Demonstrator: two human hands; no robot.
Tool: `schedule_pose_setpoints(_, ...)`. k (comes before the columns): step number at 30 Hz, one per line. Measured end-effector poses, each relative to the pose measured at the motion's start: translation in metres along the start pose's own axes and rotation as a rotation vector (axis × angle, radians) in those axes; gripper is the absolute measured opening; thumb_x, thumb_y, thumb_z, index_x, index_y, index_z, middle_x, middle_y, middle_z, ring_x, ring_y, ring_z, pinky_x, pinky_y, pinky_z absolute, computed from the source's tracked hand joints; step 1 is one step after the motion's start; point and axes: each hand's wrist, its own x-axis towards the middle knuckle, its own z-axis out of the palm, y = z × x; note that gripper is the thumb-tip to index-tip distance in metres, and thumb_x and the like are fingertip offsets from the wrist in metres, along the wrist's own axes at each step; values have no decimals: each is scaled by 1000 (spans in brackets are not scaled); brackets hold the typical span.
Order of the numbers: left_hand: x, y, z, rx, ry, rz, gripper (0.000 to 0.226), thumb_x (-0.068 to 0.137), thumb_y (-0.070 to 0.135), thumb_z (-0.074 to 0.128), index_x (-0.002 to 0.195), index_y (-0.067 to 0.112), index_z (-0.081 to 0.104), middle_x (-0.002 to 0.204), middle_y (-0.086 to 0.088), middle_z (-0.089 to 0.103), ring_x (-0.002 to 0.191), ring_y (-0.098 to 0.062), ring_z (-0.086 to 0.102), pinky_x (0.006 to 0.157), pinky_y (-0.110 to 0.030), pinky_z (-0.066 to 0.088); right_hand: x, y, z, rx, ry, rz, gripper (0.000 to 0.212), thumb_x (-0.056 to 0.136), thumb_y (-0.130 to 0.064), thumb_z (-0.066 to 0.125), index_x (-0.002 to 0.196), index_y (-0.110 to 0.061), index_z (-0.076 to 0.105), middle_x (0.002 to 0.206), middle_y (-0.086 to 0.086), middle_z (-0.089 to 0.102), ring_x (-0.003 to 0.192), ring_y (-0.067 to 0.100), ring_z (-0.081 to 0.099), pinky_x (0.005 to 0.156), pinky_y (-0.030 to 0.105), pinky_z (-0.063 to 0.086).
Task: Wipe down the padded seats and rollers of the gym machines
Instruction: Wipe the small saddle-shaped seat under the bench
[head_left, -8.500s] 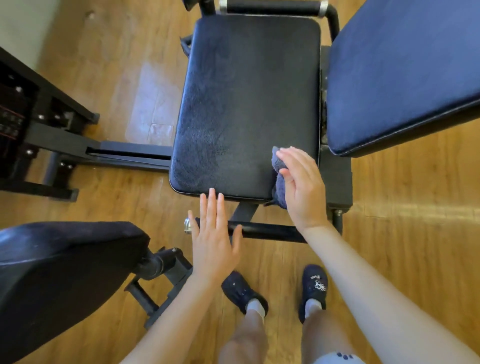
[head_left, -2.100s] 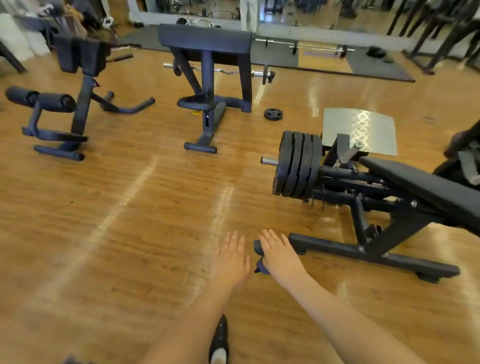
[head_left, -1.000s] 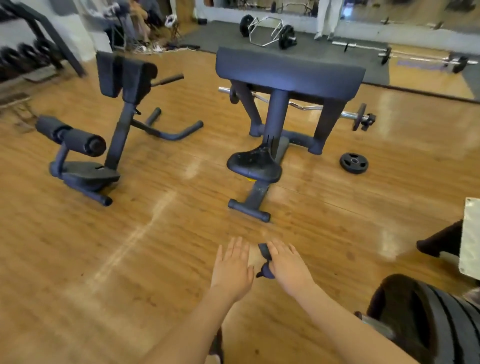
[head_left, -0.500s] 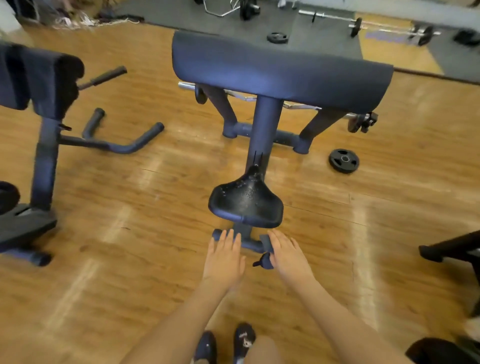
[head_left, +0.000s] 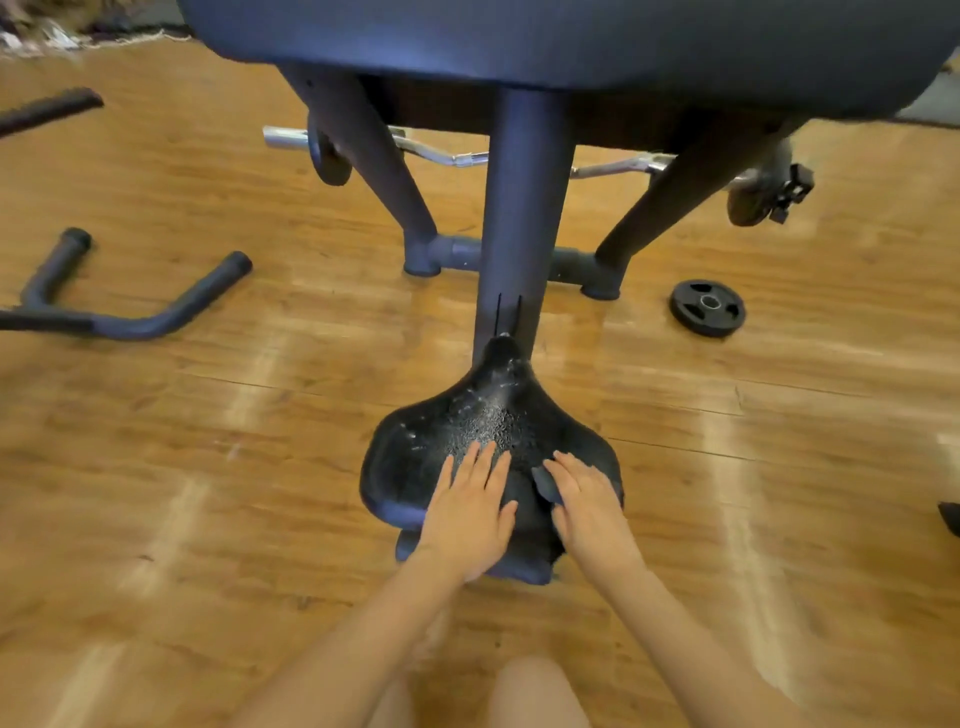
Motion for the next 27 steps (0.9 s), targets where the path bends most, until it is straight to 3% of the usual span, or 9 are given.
schedule_pose_setpoints(3, 8, -11, 32, -47, 211, 80, 57, 86, 42, 35, 131, 14, 56, 136, -7, 54, 130, -25, 46, 109, -44, 30, -1, 4, 28, 88, 328, -65, 49, 69, -14, 39, 112, -6, 63, 117, 9, 64, 113, 18, 49, 101, 30, 30)
schedule_pose_setpoints(6, 14, -14, 51, -39, 437, 111, 53, 82, 40, 40, 122, 14, 64, 127, -5, 61, 119, -25, 56, 104, -42, 33, -4, 10, 42, 158, 589, -143, 48, 71, -15, 43, 117, -12, 55, 120, 1, 60, 114, 13, 49, 100, 27, 34)
schedule_pose_setpoints(8, 15, -14, 55, -26, 526, 112, 52, 81, 39, 41, 119, 15, 66, 124, -5, 63, 117, -25, 58, 102, -42, 40, -6, 10, 43, 207, 652, -168, 47, 76, -23, 48, 123, -16, 48, 123, -4, 55, 116, 10, 48, 100, 23, 34)
schedule_pose_setpoints(11, 14, -14, 51, -31, 491, 97, 51, 83, 40, 40, 119, 15, 66, 123, -5, 64, 116, -25, 58, 99, -44, 43, -8, 10, 42, 122, 591, -237, 48, 77, -40, 56, 118, -15, 56, 123, -2, 58, 116, 11, 48, 101, 23, 32)
schedule_pose_setpoints(15, 8, -14, 39, -37, 384, 95, 51, 85, 41, 38, 120, 16, 65, 124, -5, 63, 116, -24, 58, 99, -44, 42, -10, 19, 24, -64, 297, -316, 61, 75, -57, 54, 122, -19, 56, 127, -3, 56, 121, 13, 44, 104, 32, 35)
schedule_pose_setpoints(19, 8, -14, 40, -16, 388, 90, 51, 84, 42, 38, 120, 17, 66, 123, -3, 63, 116, -22, 58, 98, -43, 43, -1, 45, 7, 36, 109, -466, 44, 86, -43, 52, 127, -26, 51, 132, -10, 51, 125, 6, 41, 107, 22, 29)
schedule_pose_setpoints(22, 11, -13, 44, -16, 443, 81, 51, 83, 42, 39, 118, 17, 67, 121, -2, 64, 114, -22, 59, 97, -44, 44, 31, 53, -3, 316, 152, -269, 33, 90, -24, 56, 122, -26, 57, 125, -18, 51, 119, -1, 43, 103, 20, 33)
schedule_pose_setpoints(25, 13, -14, 46, -16, 466, 88, 51, 83, 41, 39, 117, 16, 68, 120, -3, 65, 113, -23, 60, 97, -44, 45, 64, 52, -1, 337, 156, -20, 29, 92, -19, 53, 120, -25, 60, 119, -11, 60, 113, 10, 52, 95, 27, 41)
schedule_pose_setpoints(27, 12, -14, 45, -29, 470, 91, 51, 83, 41, 39, 116, 16, 68, 119, -4, 66, 113, -23, 60, 96, -44, 45, 62, 48, 3, 272, 191, 34, 31, 92, -18, 54, 122, -23, 60, 124, -7, 60, 118, 12, 51, 97, 25, 38)
